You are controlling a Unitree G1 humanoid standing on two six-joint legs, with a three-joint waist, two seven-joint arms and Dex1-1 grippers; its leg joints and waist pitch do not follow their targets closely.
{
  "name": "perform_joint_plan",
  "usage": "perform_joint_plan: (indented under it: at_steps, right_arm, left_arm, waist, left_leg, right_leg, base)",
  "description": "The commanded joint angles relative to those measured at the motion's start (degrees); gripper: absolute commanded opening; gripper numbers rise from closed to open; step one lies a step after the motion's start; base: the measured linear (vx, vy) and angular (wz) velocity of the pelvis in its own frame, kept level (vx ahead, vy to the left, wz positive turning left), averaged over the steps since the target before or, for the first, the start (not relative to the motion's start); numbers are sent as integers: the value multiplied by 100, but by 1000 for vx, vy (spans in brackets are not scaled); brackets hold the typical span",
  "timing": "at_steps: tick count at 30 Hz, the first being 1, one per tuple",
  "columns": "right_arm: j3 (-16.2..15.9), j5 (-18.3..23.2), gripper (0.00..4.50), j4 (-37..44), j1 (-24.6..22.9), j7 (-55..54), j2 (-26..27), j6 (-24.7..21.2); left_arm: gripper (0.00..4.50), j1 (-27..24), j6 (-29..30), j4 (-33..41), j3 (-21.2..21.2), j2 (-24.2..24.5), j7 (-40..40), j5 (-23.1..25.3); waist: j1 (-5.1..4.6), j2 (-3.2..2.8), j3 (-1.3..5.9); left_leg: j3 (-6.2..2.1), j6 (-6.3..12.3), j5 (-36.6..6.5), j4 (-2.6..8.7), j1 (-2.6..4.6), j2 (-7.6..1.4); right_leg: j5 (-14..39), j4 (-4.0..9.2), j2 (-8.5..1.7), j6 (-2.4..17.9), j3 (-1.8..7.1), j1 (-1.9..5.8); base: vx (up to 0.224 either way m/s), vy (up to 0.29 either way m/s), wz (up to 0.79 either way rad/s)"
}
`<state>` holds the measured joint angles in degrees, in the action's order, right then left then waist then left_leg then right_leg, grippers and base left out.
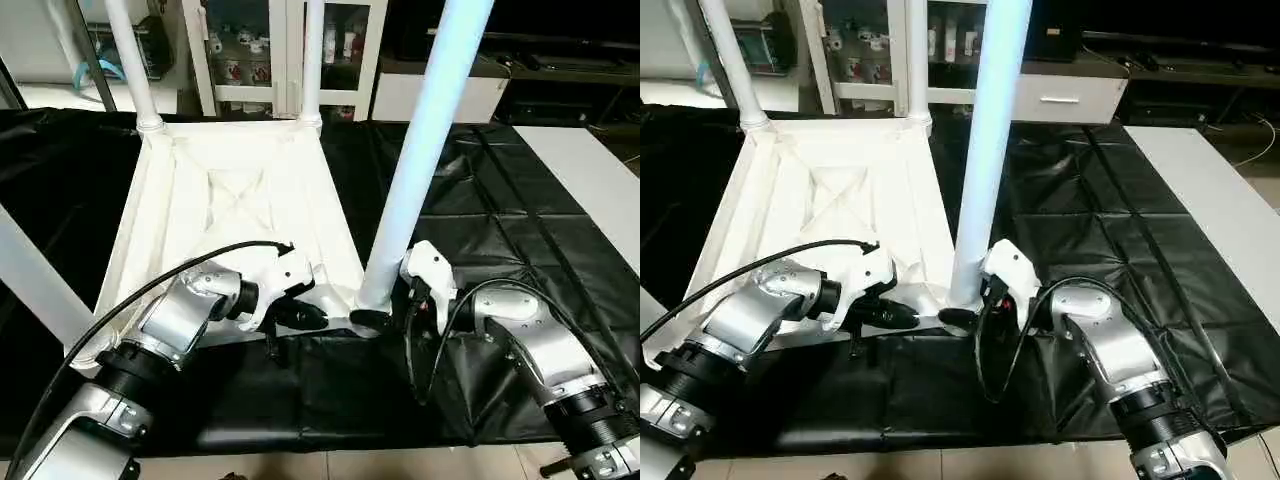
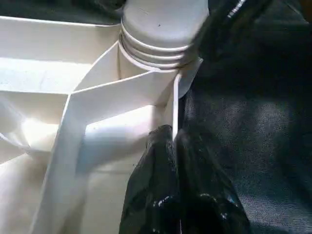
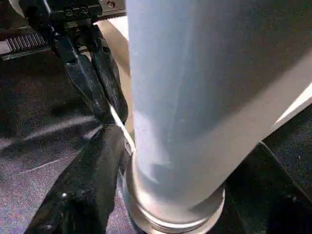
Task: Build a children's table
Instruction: Rotate leg to tighten
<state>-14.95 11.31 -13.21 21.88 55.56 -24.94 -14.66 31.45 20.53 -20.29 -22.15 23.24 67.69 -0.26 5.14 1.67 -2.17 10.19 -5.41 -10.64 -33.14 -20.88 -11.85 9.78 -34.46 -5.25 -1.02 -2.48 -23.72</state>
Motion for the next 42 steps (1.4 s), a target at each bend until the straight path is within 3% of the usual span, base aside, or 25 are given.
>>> perform_joint_plan:
  at_steps: [1, 3, 5, 10, 16, 19, 22, 23, 26, 30, 31, 32, 33, 34, 36, 39, 41, 42]
  right_arm:
    - [-108, -98, 288, -44, -54, 175, -38, 46]
    - [-146, -144, 270, -126, -36, 197, -35, 122]
    - [-173, -193, 260, -208, -10, 211, -42, 176]
    - [-258, -206, 231, -274, -37, 342, -32, 222]
    - [-160, -175, 215, -356, -160, 137, 118, 216]
    - [215, -223, 210, -799, -82, -843, 584, 182]
    - [440, -154, 207, -923, -8, -1483, 997, 47]
    - [472, -136, 206, -933, 9, -1613, 1103, 4]
    - [547, -187, 205, -1063, 97, -2077, 1410, -99]
    - [690, -569, 204, -1706, 434, -3446, 2083, -251]
    - [699, -585, 204, -1739, 451, -3515, 2106, -263]
    - [700, -764, 204, -1989, 584, -3957, 2203, -335]
    - [669, -1047, 203, -2228, 735, -4534, 2247, -298]
    - [703, -1051, 203, -2283, 771, -4642, 2270, -301]
    - [1081, -957, 202, -2696, 1047, -5463, 2469, -279]
    - [1327, -975, 202, -2878, 1167, -5891, 2655, -86]
    - [1457, -865, 202, -2844, 1165, -5899, 2769, 185]
    - [1577, -674, 202, -2782, 1168, -5725, 2848, 397]
  left_arm:
    - [0, -187, 172, -99, -313, 32, 101, 171]
    - [0, -152, 135, -154, -297, 21, 48, 197]
    - [0, -126, 120, -193, -298, 2, 22, 210]
    - [0, -101, 137, -207, -289, -44, -14, 191]
    - [0, -153, 104, -227, -243, -100, -122, 164]
    - [0, -42, 75, -505, -108, -324, -437, 165]
    - [0, 169, 49, -879, 5, -608, -891, 225]
    - [0, 228, 25, -986, 22, -676, -1014, 255]
    - [0, 378, -18, -1244, 95, -867, -1423, 334]
    - [0, 702, -45, -1784, 297, -1274, -2227, 442]
    - [0, 714, -48, -1806, 303, -1286, -2263, 449]
    - [0, 793, -68, -1961, 319, -1361, -2469, 519]
    - [0, 865, -85, -2097, 335, -1432, -2687, 588]
    - [0, 880, -98, -2130, 338, -1448, -2735, 603]
    - [0, 993, -259, -2394, 368, -1573, -3139, 709]
    - [0, 1042, -405, -2558, 456, -1677, -3404, 728]
    - [0, 1029, -466, -2547, 472, -1691, -3456, 744]
    - [0, 1020, -537, -2543, 479, -1680, -3450, 751]
  waist:
    - [9, 2, 333]
    - [10, -16, 326]
    - [11, 11, 321]
    - [19, -32, 309]
    - [-1, -9, 296]
    - [-29, -65, 253]
    - [-95, 3, 251]
    - [-95, -14, 249]
    - [-144, 5, 252]
    - [-232, 7, 244]
    - [-239, -7, 243]
    - [-266, -95, 237]
    - [-306, -60, 244]
    - [-320, -64, 238]
    - [-359, -57, 248]
    - [-341, -39, 246]
    - [-337, 6, 252]
    - [-328, -39, 265]
  left_leg:
    - [26, 265, -936, 359, 46, -90]
    - [25, 240, -1009, 364, 44, -85]
    - [21, 209, -1101, 374, 42, -87]
    - [9, 139, -1283, 389, 63, -91]
    - [5, 110, -1456, 408, 75, -84]
    - [-17, -15, -1861, 452, 96, -74]
    - [-52, -131, -2231, 463, 106, -54]
    - [-69, -143, -2305, 462, 132, -54]
    - [-82, -130, -2304, 471, 102, -51]
    - [-109, -158, -2475, 479, 104, -30]
    - [-108, -162, -2491, 471, 114, -23]
    - [-135, -205, -2599, 484, 122, -19]
    - [-142, -209, -2690, 489, 124, -19]
    - [-146, -216, -2714, 493, 119, -14]
    - [-156, -201, -2786, 502, 139, -14]
    - [-140, -138, -2883, 500, 178, -23]
    - [-134, -108, -2817, 523, 137, -37]
    - [-133, -97, -2762, 535, 127, -47]
  right_leg:
    - [574, 297, -195, 1419, 159, 314]
    - [670, 309, -198, 1410, 158, 315]
    - [821, 327, -200, 1371, 155, 321]
    - [1058, 354, -213, 1315, 164, 315]
    - [1219, 379, -201, 1292, 163, 315]
    - [1871, 450, -202, 1151, 150, 269]
    - [2731, 545, -214, 807, 133, 244]
    - [2940, 577, -227, 723, 127, 223]
    - [3025, 598, -227, 633, 117, 217]
    - [3271, 653, -223, 531, 75, 195]
    - [3300, 655, -224, 516, 79, 170]
    - [3378, 665, -226, 497, 64, 163]
    - [3344, 688, -216, 479, 40, 177]
    - [3333, 690, -210, 470, 30, 176]
    - [3331, 715, -219, 459, -3, 172]
    - [3250, 753, -231, 443, -16, 135]
    - [3051, 734, -237, 479, -12, 173]
    - [2851, 713, -252, 539, 6, 186]
  base:
    - [0, 0, 0]
    - [0, 0, 0]
    - [0, 0, 0]
    - [0, 0, 0]
    - [0, 0, 0]
    - [0, 0, 0]
    - [0, 0, 0]
    - [-68, 3, -5]
    - [0, 0, 0]
    - [0, 0, 0]
    - [0, 0, 0]
    - [0, 0, 0]
    - [0, 0, 0]
    - [0, 0, 0]
    - [0, 0, 0]
    - [0, 0, 0]
    - [0, 0, 0]
    - [0, 0, 0]
